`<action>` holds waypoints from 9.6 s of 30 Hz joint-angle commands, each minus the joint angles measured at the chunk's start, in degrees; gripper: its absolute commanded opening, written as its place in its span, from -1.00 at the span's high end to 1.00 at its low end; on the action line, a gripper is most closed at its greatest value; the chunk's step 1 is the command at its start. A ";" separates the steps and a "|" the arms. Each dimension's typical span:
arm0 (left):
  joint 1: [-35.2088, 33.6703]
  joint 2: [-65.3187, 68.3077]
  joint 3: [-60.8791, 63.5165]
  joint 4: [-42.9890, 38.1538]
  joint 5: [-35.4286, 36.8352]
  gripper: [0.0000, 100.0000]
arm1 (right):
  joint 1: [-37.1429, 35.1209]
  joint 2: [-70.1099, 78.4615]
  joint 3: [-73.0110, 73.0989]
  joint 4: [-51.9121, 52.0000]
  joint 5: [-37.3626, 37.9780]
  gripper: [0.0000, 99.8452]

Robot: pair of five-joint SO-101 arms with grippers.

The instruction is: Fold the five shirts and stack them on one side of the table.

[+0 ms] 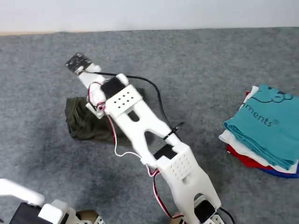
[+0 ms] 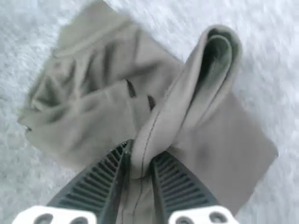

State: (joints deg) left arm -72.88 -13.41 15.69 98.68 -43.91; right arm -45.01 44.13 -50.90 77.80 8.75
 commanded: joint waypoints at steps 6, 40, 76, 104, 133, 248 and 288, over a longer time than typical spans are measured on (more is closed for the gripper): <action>-2.46 -1.67 1.36 -3.25 0.26 0.95 | -3.65 0.66 -0.70 -8.04 2.55 0.98; -2.55 -1.67 1.36 -3.16 0.35 0.95 | 2.95 8.92 -21.01 25.01 8.35 0.98; -2.02 -1.67 1.45 -3.16 0.44 0.95 | -1.80 25.45 -42.20 7.52 15.82 0.98; -2.02 -1.67 1.45 -3.16 0.44 0.95 | -4.26 24.31 -45.63 -7.87 25.41 0.98; -2.55 -1.67 1.45 -2.37 0.44 0.95 | -4.35 25.10 -44.84 -26.59 18.55 0.97; -0.18 -1.67 1.36 -5.19 2.20 0.95 | 4.18 -3.30 -5.89 24.75 -2.37 0.98; -0.35 -1.76 1.10 -3.52 2.20 0.95 | -4.97 8.66 -31.21 24.48 10.11 0.98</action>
State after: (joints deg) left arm -73.49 -13.41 17.36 94.46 -42.24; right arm -49.67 57.49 -78.33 97.32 21.93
